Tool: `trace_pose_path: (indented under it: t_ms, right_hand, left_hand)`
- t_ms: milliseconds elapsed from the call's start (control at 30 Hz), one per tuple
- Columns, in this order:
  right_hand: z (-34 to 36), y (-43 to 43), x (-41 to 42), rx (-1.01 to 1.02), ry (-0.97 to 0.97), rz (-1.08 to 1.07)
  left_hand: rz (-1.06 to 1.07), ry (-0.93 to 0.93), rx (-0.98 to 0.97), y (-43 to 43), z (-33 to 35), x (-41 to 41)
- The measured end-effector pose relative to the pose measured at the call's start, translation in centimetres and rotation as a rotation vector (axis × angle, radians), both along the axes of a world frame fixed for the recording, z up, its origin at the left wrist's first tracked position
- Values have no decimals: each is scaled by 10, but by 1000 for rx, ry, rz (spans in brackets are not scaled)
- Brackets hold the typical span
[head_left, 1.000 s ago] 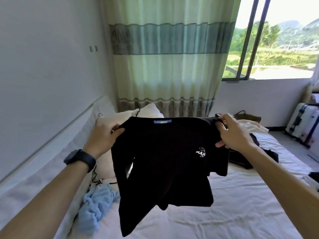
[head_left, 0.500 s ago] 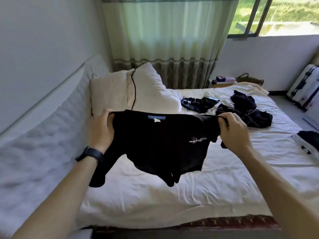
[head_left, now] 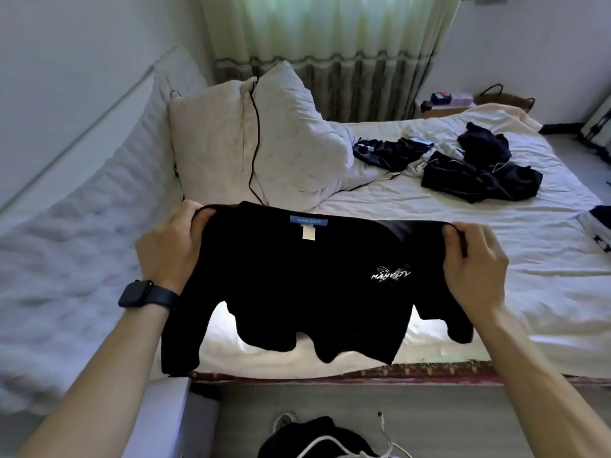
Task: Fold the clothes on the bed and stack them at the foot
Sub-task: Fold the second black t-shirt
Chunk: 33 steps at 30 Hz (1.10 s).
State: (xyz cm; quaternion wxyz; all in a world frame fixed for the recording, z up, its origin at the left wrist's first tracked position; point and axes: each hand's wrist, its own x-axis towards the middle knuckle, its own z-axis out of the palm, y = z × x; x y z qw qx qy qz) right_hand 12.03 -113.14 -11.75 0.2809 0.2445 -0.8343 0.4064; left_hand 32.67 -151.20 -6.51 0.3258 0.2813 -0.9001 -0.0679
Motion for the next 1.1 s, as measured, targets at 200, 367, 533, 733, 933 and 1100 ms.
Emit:
trace_pose_path:
  t_ms: [200,367,533,733,933,1100]
  right_hand:
    - [9,-13,-42,-31,38,6]
    - [-12,-39,-95,73,-92,43]
    - [-64,-79,-167,211,-325,20]
    - [-145,-144,-270,369,-619,-49]
    - [-226,-212,-361,364,-749,-161]
    - [-312,-247,-417,379,-737,-231]
  left_hand:
    - [0,55,-100,-25,7,-40]
    - [-28,-153,-44,-57,-27,-96]
    - [-92,-350,60,-91,-90,-179]
    - [-125,-496,174,-141,-190,-303]
    - [-104,-633,144,-190,-295,-402]
    - [-87,-693,58,-221,-379,-462]
